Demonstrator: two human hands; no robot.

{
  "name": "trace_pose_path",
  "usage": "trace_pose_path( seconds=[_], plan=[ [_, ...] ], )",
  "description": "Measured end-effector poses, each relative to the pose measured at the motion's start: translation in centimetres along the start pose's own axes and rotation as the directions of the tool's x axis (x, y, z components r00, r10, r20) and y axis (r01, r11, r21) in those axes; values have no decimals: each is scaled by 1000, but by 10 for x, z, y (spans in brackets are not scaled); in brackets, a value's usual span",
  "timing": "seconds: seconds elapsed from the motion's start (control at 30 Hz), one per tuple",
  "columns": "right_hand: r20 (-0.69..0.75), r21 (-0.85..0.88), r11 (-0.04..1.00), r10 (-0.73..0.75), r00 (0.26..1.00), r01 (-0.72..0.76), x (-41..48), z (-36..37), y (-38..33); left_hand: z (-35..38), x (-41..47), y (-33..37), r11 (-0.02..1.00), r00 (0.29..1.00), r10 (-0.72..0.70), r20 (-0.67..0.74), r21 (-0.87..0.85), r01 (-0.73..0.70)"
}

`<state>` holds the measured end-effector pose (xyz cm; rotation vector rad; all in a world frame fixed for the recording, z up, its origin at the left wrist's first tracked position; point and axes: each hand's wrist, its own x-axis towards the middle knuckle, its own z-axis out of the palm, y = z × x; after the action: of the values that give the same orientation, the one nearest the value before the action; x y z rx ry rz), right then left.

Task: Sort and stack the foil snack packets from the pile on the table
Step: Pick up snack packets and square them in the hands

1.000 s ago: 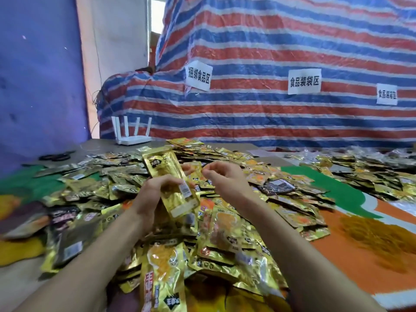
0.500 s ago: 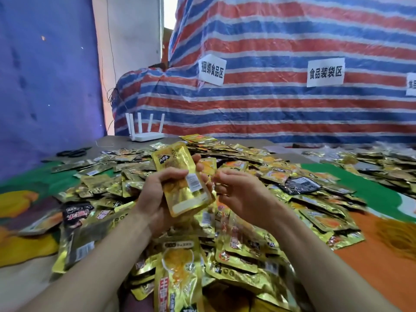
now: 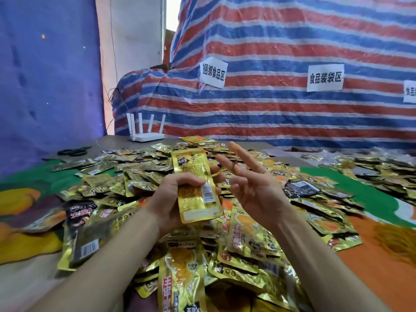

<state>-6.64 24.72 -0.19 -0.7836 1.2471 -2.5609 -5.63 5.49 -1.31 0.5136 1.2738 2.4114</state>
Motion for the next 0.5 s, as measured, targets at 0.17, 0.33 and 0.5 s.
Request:
trace_pose_path(
  seconds=[0.17,0.33,0.5],
  plan=[
    [-154,-341,939,-104,983,46,-2,-2,5,-6,2,14,963,924,221,-313,-79,-257],
    [-123,-407,913,-30,992,-23,-3,19,35,-8,4,16,902,804,379,-457,-9,-431],
    [-133,-433,900,-107,985,39,-5,39,57,9,5,10,894,766,422,-484,85,-439]
  ],
)
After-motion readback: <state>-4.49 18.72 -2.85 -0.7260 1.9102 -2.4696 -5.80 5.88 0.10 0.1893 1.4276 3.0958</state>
